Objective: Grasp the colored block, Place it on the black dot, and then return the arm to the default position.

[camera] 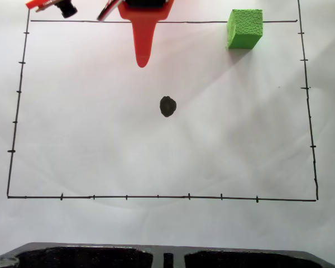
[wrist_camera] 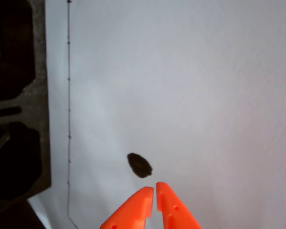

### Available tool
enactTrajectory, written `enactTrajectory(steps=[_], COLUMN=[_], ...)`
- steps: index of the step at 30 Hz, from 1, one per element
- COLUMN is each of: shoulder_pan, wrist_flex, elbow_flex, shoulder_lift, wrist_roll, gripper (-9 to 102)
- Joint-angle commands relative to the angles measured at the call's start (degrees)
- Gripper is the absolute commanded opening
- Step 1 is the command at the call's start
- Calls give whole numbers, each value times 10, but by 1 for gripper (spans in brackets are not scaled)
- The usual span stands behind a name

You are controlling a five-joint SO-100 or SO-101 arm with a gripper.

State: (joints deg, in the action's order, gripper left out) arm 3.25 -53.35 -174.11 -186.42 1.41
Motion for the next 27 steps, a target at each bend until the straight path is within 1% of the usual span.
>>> enactTrajectory(steps=[1, 17, 20, 22, 27], shoulder_pan=[-53, -50, -55, -64, -108], wrist_flex=[7, 4, -16, -33, -119], elbow_flex=[4, 5, 36, 83, 229], shoulder_lift=[-9, -8, 31, 79, 194], wrist_roll=[41, 32, -7, -55, -177], gripper=[0, 0, 0, 0, 0])
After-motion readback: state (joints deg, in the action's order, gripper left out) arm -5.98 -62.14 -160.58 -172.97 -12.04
